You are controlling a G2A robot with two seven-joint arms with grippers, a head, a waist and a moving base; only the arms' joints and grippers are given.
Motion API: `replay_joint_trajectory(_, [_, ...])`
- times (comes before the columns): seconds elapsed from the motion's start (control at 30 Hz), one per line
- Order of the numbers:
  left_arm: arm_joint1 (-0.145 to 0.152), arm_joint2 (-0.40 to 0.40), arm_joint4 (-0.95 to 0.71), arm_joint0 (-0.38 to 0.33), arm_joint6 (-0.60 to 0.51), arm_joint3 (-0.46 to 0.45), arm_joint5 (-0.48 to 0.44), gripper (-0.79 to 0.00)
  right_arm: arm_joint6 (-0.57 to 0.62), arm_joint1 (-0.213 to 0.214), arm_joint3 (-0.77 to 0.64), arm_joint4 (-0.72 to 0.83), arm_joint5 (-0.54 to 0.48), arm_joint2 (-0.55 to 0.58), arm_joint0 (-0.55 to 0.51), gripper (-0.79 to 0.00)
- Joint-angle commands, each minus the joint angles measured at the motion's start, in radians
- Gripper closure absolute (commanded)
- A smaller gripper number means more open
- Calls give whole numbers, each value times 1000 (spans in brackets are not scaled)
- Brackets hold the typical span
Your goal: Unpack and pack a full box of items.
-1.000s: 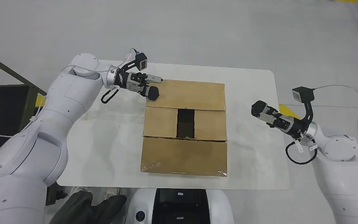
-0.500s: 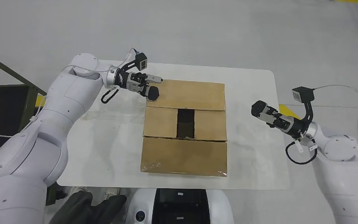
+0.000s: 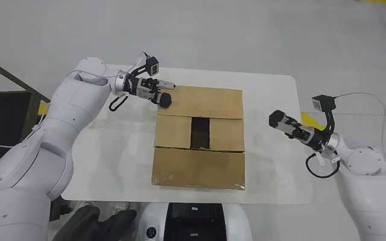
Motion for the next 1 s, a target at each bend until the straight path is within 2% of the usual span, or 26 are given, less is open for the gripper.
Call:
replay_joint_trajectory(0.0, [0,0,0,0,0,0,0,-785,-2,2,-16,-1,24,5,-23,-785])
replay_joint_trajectory(0.17, [0,0,0,0,0,0,0,-785,14,7,-53,28,83,21,-86,-785])
replay_joint_trajectory(0.43, [0,0,0,0,0,0,0,-785,-5,14,-104,-54,198,31,-175,-785])
replay_joint_trajectory(0.73, [0,0,0,0,0,0,0,-785,45,14,-95,-95,264,-46,-213,-785])
replay_joint_trajectory(0.97, [0,0,0,0,0,0,0,-785,57,7,-102,-117,273,-133,-210,-785])
